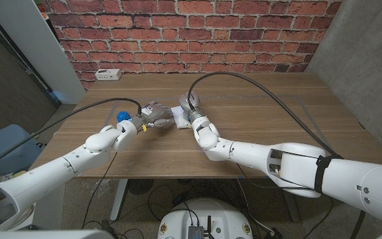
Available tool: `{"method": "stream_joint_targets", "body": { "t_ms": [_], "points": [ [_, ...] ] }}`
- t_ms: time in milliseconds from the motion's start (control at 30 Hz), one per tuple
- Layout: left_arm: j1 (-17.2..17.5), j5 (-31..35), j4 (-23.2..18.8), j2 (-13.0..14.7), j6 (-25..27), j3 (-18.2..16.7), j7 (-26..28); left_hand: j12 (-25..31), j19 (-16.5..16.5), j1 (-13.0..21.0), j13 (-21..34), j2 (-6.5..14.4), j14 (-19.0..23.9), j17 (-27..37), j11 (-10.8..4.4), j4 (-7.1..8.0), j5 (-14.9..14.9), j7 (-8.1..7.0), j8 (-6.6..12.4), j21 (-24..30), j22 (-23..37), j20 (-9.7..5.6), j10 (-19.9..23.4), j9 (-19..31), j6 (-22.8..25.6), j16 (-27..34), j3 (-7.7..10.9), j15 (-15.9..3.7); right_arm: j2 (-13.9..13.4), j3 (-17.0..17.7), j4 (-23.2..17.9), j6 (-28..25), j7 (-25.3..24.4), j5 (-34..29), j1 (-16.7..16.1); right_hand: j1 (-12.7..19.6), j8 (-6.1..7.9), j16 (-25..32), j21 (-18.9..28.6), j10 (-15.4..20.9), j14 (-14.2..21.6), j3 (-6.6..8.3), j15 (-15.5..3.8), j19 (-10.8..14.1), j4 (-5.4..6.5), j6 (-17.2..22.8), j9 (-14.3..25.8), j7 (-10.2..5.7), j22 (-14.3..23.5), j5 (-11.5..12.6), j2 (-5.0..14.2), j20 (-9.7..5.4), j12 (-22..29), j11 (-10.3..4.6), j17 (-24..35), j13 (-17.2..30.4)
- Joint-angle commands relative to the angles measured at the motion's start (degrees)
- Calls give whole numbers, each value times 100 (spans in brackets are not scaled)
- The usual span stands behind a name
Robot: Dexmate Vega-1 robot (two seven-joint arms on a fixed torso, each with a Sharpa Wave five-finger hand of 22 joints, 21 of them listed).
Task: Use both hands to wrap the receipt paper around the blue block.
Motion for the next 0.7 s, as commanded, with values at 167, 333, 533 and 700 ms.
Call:
{"method": "stream_joint_targets", "body": {
  "t_ms": [167,333,533,700],
  "points": [
    [151,-592,-246,207,191,-183,-165,-425,-1017,-364,51,-263,-1069,69,14,110,-73,-279,-316,-439,82,-56,-1282,26,-1661,-269,-75,27,14,-161,111,279,-29,65,100,34,24,-26,16,54,50,52,-988,24,9,135,15,-70,6,-9,61,-3,-6,-1,15,17],
    [-118,-617,-171,121,179,-36,-828,-409,-1553,-697,41,-402,-1810,70,-36,246,-48,-286,-286,-596,119,-78,-1834,16,-2193,-274,-236,125,15,-156,147,334,-126,78,99,33,15,-25,16,52,60,54,-990,23,6,133,15,-70,5,-12,57,-6,-14,6,17,18],
    [-373,-640,14,0,-20,113,-1128,-392,-1648,-823,33,-452,-2061,68,-100,304,-33,-275,-268,-602,127,-88,-1968,12,-2284,-281,-302,134,-5,-155,154,424,-222,85,89,31,6,-30,17,66,68,61,-991,26,2,139,14,-69,4,-14,58,-1,-19,29,18,19],
    [-604,-678,184,-111,-218,243,-1400,-400,-1682,-955,25,-487,-2315,62,-193,379,-8,-397,-284,-579,134,-65,-2149,8,-2451,-281,-370,144,13,-152,193,465,-284,85,98,26,1,-32,21,82,80,64,-989,36,2,149,13,-65,4,-17,57,2,-19,6,18,21]
  ]
}}
